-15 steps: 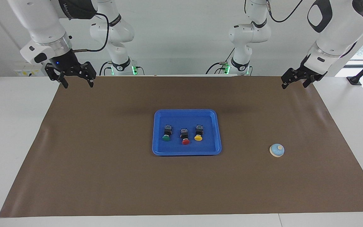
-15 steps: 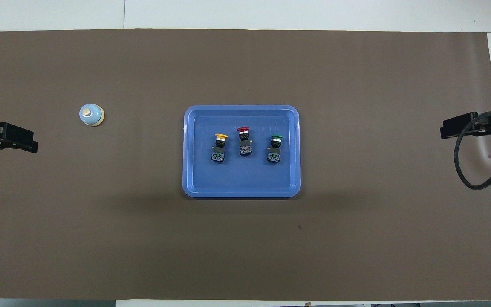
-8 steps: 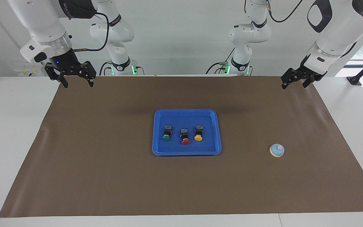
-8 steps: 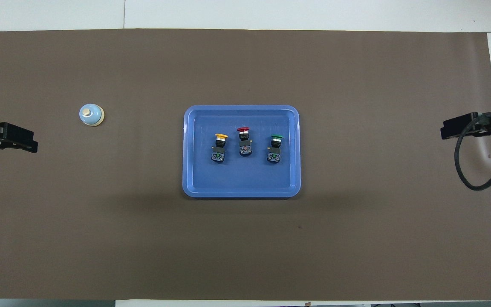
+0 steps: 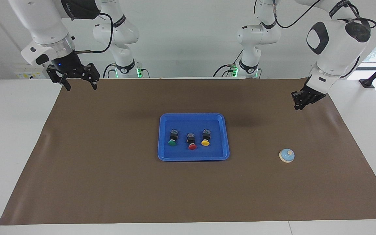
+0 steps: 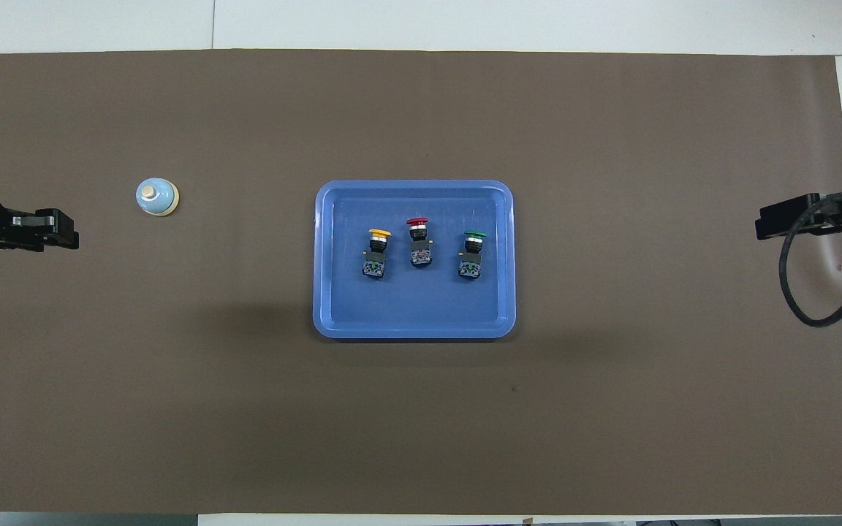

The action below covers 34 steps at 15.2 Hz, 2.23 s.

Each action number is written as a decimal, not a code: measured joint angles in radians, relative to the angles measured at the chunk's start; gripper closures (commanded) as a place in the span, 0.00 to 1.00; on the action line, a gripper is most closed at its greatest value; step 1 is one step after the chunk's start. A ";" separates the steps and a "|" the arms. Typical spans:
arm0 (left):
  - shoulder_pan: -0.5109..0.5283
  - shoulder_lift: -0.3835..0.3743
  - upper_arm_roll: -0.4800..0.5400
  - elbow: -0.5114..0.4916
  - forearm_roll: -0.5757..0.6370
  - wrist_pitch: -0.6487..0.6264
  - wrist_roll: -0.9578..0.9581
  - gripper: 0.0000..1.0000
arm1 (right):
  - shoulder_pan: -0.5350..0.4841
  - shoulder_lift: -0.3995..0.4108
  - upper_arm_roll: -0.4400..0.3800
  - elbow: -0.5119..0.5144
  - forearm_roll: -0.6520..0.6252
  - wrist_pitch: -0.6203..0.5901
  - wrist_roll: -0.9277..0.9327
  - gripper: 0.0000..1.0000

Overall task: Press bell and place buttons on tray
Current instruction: 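Move the left gripper to the call bell, then press down on the call bell again with the left gripper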

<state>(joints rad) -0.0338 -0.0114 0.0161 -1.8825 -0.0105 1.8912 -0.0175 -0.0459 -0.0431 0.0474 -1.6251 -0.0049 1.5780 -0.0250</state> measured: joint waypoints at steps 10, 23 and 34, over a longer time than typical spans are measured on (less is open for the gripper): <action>0.001 0.293 0.001 0.083 0.000 0.259 0.000 1.00 | 0.000 0.000 0.000 0.000 0.000 0.000 0.000 0.00; 0.001 0.421 0.001 0.131 -0.001 0.341 -0.003 1.00 | 0.000 0.000 0.000 0.000 0.000 0.000 0.000 0.00; 0.019 0.346 0.004 0.157 -0.001 0.208 -0.003 1.00 | 0.000 0.000 0.000 0.000 0.000 0.000 0.000 0.00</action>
<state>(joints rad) -0.0152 0.3346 0.0206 -1.7252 -0.0117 2.0991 -0.0209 -0.0459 -0.0431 0.0475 -1.6253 -0.0049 1.5780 -0.0249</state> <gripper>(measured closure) 0.991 0.000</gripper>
